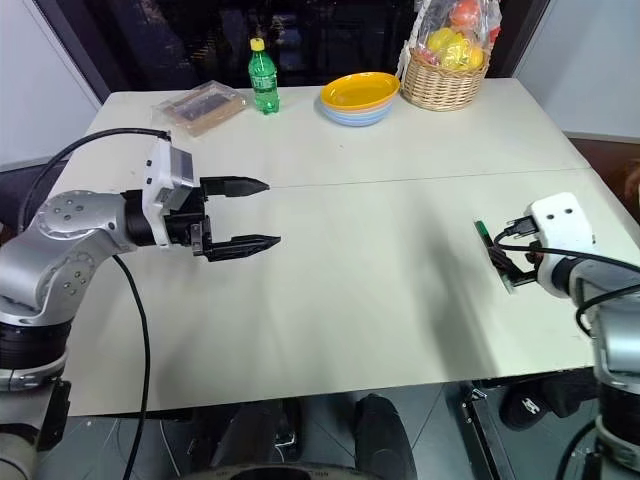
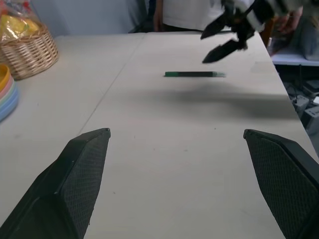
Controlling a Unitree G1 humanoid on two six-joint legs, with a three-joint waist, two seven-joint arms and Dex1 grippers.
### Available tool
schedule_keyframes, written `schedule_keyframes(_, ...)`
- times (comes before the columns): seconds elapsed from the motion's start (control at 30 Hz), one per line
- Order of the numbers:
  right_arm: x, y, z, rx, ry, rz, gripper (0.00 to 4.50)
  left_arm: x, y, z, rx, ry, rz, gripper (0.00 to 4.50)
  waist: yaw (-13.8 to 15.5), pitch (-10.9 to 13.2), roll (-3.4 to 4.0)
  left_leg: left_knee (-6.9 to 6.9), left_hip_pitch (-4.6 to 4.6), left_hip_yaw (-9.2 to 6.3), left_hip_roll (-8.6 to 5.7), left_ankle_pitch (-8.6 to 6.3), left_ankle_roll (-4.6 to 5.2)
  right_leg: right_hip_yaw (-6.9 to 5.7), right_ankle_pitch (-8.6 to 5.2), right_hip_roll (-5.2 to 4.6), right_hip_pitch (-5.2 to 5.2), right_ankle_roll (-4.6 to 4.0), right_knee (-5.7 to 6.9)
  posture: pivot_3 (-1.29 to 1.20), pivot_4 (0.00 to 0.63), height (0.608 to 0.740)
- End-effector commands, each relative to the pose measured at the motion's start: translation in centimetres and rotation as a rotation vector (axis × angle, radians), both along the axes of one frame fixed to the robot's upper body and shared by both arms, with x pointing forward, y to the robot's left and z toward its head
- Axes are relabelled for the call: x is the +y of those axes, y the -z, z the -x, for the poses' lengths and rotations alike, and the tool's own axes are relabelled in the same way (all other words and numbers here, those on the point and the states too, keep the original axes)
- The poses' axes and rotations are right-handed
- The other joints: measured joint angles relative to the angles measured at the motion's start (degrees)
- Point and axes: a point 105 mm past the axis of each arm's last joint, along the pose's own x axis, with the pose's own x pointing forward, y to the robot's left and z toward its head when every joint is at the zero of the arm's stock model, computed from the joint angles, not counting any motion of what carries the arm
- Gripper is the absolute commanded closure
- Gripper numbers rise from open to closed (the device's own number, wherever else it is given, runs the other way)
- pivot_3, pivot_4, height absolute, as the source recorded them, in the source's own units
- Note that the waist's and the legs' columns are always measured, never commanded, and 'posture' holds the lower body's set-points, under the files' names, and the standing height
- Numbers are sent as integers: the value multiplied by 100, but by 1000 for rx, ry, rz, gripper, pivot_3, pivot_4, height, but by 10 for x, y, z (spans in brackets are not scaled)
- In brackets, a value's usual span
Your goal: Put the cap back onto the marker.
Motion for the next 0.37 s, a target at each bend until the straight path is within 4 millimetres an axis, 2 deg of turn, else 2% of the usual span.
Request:
schedule_keyframes(0.03, 5, -28, 8, -32, -37, 7, 11, -2, 0, -1, -22, 19, 2, 0, 0, 0, 0, 0, 0, 0, 0, 0, 1, 0, -1, 0, 0, -2, 0, 0, 150, 740)
schedule_keyframes(0.37, 17, -30, 20, 15, -78, 0, 11, -11, 7, -4, -15, 68, 5, 0, 4, 1, -2, 0, -3, -1, 0, -3, 4, 2, -2, -3, -3, -5, -4, 0, 150, 740)
